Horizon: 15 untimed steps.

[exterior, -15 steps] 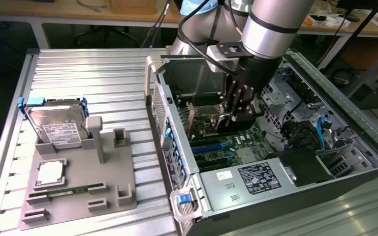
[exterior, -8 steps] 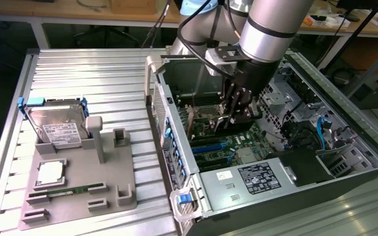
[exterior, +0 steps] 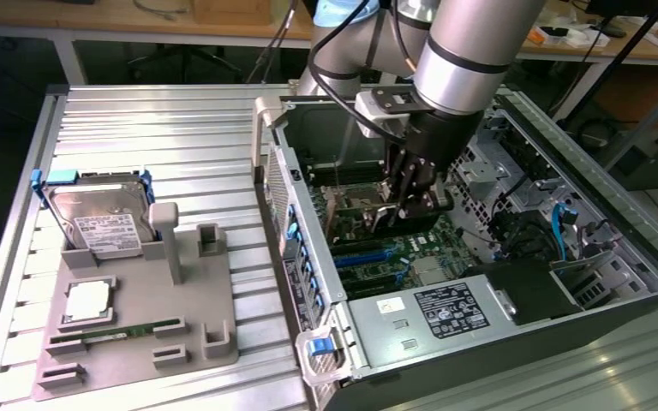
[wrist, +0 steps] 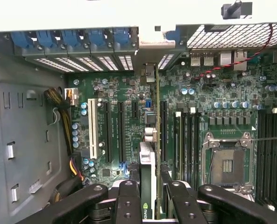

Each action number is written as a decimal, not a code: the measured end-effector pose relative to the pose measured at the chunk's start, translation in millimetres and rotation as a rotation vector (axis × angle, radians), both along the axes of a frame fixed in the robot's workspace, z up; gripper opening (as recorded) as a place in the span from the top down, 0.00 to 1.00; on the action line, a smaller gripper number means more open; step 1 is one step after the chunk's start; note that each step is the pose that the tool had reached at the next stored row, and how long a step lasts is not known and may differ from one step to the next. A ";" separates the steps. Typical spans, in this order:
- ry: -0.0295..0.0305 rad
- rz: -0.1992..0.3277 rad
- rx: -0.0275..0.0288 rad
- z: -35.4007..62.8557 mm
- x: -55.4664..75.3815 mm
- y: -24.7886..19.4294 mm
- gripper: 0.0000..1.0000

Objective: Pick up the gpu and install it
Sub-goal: 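Insert the gpu into the slot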

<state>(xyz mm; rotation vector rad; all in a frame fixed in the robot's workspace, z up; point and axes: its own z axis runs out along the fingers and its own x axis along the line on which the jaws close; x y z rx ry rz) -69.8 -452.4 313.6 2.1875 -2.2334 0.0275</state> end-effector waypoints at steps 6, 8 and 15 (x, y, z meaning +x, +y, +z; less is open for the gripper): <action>0.0000 0.000 0.0000 -7.1 -0.9 0.0 0.73; 0.0000 0.000 0.0000 -9.2 -1.1 0.0 0.73; 0.0000 0.000 0.0000 -20.5 -2.5 0.0 0.73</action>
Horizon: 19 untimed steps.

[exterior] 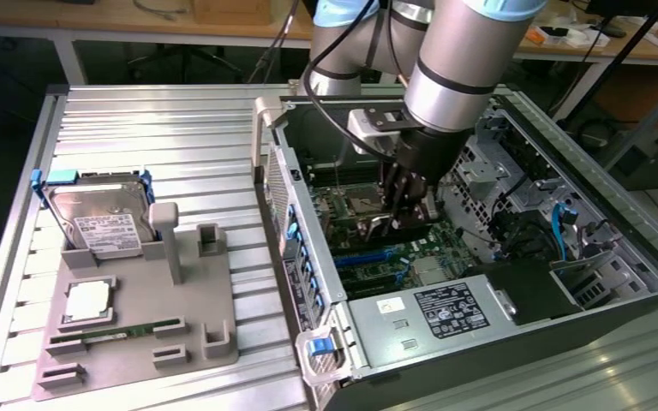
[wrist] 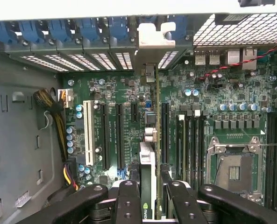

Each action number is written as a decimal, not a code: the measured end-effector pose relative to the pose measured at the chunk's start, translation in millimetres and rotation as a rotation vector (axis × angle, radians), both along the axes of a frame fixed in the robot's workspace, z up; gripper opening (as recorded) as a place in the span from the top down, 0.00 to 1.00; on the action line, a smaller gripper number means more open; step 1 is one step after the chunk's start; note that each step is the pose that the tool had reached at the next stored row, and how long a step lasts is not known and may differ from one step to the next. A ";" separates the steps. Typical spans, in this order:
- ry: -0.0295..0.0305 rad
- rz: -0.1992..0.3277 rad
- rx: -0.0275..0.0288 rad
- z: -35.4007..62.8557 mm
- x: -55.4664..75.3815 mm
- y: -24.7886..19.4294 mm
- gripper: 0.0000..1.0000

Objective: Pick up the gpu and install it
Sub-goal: 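Insert the gpu into the slot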

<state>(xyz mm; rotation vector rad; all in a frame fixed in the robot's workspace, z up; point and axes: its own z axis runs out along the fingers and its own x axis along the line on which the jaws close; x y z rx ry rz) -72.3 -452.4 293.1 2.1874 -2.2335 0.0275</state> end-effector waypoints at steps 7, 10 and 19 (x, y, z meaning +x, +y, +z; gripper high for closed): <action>0.0204 0.000 0.0000 -7.7 -0.5 0.0 0.73; 0.0216 0.000 -0.0002 -7.8 -0.5 0.0 0.73; 0.0215 0.000 0.0060 -9.0 -0.9 0.0 0.73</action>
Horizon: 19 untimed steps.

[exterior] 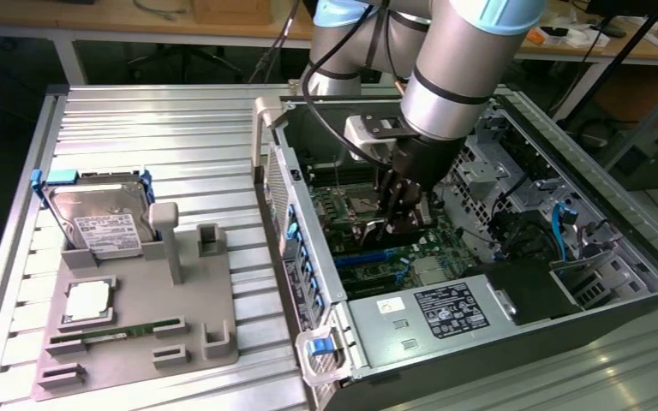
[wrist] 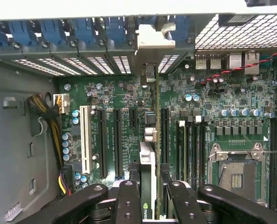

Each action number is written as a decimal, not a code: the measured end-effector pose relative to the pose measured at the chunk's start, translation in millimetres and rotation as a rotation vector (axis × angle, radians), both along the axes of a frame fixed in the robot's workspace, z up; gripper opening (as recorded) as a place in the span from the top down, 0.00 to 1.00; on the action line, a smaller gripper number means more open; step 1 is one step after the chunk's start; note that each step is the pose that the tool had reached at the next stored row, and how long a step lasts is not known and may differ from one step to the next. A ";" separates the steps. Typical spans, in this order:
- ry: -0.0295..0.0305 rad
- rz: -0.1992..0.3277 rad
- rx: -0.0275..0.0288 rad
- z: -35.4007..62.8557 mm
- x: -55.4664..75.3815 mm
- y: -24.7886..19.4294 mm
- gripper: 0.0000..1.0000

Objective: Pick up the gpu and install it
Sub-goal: 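Insert the gpu into the slot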

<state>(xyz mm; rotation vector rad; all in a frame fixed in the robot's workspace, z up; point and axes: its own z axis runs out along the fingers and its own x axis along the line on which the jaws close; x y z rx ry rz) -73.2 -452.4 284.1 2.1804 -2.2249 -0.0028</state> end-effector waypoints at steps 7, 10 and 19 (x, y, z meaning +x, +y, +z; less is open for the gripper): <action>-0.0026 0.002 0.0002 -1.9 -1.5 0.0 0.73; -0.0122 0.009 0.0003 -3.8 -2.9 0.0 0.73; -0.0171 0.013 0.0003 -5.1 -7.4 0.0 0.73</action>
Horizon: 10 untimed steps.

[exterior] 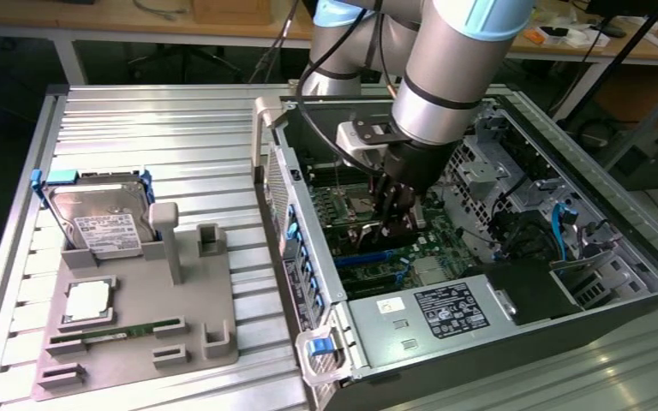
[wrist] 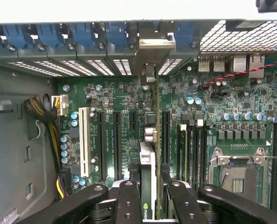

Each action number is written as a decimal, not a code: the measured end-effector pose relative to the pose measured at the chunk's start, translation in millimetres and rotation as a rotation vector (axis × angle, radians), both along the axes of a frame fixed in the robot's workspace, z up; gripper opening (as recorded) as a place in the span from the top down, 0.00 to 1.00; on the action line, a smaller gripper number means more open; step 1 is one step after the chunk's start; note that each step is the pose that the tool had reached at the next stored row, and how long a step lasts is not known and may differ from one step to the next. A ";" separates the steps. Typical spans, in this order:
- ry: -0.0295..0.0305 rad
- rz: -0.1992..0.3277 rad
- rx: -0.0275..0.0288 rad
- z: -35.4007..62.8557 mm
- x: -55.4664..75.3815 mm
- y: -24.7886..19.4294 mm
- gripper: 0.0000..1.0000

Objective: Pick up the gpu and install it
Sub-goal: 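Insert the gpu into the slot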

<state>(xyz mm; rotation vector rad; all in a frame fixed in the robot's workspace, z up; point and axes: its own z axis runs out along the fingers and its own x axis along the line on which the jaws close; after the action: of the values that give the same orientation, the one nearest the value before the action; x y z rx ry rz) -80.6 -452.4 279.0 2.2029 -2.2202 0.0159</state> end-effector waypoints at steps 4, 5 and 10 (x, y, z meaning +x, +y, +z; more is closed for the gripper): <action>-0.0002 0.000 0.0003 -0.7 -0.1 0.0 0.73; 0.0000 0.000 0.0000 -0.6 -0.1 0.0 0.73; 0.0000 0.000 0.0001 -4.1 -1.3 0.0 0.73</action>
<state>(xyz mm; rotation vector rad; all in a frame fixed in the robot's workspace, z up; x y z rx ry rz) -81.9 -452.3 274.9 2.2027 -2.2204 0.0159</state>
